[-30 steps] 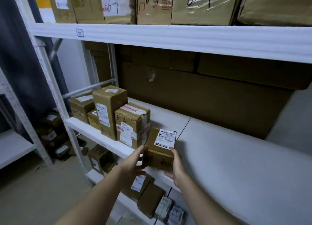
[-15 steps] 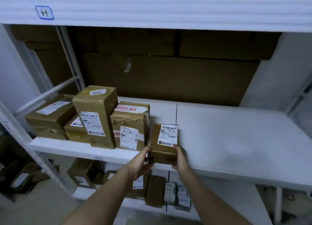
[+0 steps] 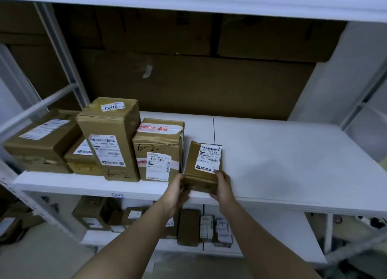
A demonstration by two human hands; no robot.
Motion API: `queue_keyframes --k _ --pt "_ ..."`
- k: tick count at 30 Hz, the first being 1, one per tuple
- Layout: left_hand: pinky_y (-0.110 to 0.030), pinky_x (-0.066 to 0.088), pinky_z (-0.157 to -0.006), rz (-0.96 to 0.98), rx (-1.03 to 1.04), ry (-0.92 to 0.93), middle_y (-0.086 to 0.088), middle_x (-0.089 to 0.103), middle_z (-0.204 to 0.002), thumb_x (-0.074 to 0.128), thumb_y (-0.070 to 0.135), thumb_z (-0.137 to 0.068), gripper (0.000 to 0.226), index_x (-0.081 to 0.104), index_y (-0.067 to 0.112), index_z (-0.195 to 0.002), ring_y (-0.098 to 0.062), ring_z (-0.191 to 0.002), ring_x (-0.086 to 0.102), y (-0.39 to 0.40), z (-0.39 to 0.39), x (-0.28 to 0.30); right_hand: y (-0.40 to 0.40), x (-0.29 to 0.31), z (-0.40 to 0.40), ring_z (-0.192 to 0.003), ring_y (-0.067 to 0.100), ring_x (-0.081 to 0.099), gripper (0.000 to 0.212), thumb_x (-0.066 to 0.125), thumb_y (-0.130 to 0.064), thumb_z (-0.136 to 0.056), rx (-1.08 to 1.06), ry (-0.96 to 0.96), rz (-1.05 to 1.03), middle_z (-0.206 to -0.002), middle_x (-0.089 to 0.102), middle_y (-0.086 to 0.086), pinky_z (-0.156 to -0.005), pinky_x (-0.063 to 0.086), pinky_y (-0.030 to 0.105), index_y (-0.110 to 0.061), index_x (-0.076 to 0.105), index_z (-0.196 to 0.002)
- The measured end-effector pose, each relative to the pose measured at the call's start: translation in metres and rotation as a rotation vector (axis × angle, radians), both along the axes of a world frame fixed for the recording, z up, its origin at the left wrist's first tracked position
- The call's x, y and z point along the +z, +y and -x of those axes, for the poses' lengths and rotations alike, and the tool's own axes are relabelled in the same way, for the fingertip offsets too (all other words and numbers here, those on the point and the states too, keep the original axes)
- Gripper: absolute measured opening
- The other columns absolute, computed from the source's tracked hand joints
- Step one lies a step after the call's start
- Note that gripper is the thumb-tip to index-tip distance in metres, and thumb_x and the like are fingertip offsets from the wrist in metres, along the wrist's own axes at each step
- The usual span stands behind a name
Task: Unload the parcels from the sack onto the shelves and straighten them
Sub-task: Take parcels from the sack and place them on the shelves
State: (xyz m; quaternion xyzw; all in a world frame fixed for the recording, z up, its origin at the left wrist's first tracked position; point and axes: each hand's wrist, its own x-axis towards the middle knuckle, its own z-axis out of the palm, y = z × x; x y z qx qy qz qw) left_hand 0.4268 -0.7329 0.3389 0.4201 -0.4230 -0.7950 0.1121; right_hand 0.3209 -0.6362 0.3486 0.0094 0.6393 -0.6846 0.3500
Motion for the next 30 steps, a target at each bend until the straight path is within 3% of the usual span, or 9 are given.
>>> queue_keyframes --k 4,7,11,15,18,23,27,30 --pt "-0.026 0.046 -0.072 -0.073 0.059 0.001 -0.007 0.059 -0.092 0.045 0.033 -0.094 0.025 0.060 0.015 -0.086 -0.018 -0.087 0.055 -0.004 0.006 0.001 -0.012 0.000 0.010 -0.082 0.012 0.056 0.020 0.049 -0.029 -0.097 -0.003 -0.003 0.000 -0.098 0.058 0.000 -0.070 0.048 0.032 -0.022 0.048 -0.116" --pt "-0.027 0.049 -0.070 -0.092 0.055 -0.050 -0.010 0.051 -0.103 0.048 0.031 -0.094 0.021 0.058 0.013 -0.094 -0.023 -0.096 0.054 -0.006 0.010 0.000 -0.019 -0.001 0.015 -0.091 0.017 0.057 0.027 0.049 -0.030 -0.097 0.000 0.005 -0.006 -0.109 0.058 0.004 -0.073 0.049 0.032 -0.021 0.047 -0.123" --pt "-0.028 0.047 -0.069 -0.098 0.045 -0.075 -0.010 0.047 -0.102 0.048 0.023 -0.093 0.014 0.055 0.012 -0.088 -0.026 -0.097 0.054 -0.007 0.015 -0.002 -0.024 -0.003 0.023 -0.082 0.011 0.056 0.023 0.049 -0.030 -0.097 0.000 0.011 0.004 -0.101 0.058 0.001 -0.063 0.046 0.026 -0.022 0.047 -0.118" --pt "-0.029 0.046 -0.069 -0.093 0.028 -0.104 -0.009 0.047 -0.096 0.047 0.018 -0.093 0.010 0.053 0.010 -0.091 -0.023 -0.089 0.055 -0.006 0.017 -0.001 -0.027 -0.006 0.029 -0.080 0.011 0.056 0.025 0.049 -0.031 -0.097 0.016 -0.003 0.005 -0.093 0.057 -0.006 -0.071 0.045 0.029 -0.023 0.047 -0.121" --pt "-0.030 0.048 -0.069 -0.085 0.013 -0.139 -0.011 0.048 -0.102 0.048 0.016 -0.093 0.008 0.053 0.010 -0.095 -0.026 -0.095 0.056 -0.006 0.015 0.000 -0.027 -0.008 0.030 -0.081 0.011 0.055 0.028 0.048 -0.034 -0.097 0.047 -0.003 -0.010 -0.094 0.057 -0.006 -0.081 0.042 0.034 -0.024 0.047 -0.123" --pt "-0.030 0.049 -0.071 -0.047 -0.059 -0.182 -0.009 0.053 -0.106 0.047 0.018 -0.092 0.012 0.055 0.014 -0.099 -0.022 -0.089 0.060 -0.004 0.005 0.005 -0.022 -0.010 0.033 -0.091 0.012 0.055 0.040 0.050 -0.042 -0.096 0.066 -0.025 0.023 -0.119 0.058 0.003 -0.099 0.040 0.040 -0.022 0.047 -0.129" --pt "-0.032 0.049 -0.079 -0.004 -0.129 -0.230 -0.006 0.062 -0.105 0.048 0.024 -0.093 0.014 0.056 0.015 -0.101 -0.020 -0.086 0.065 -0.003 -0.007 0.006 -0.008 -0.016 0.031 -0.123 0.032 0.051 0.045 0.041 -0.049 -0.098 -0.027 0.037 -0.070 -0.135 0.052 0.015 -0.103 0.039 0.048 -0.016 0.045 -0.128" --pt "-0.031 0.048 -0.079 0.033 -0.160 -0.261 -0.006 0.066 -0.106 0.049 0.026 -0.093 0.019 0.058 0.013 -0.103 -0.019 -0.084 0.065 0.002 -0.012 0.007 0.008 -0.024 0.029 -0.116 0.032 0.050 0.051 0.038 -0.047 -0.100 -0.124 0.068 -0.135 -0.132 0.050 0.017 -0.102 0.041 0.047 -0.011 0.044 -0.135"
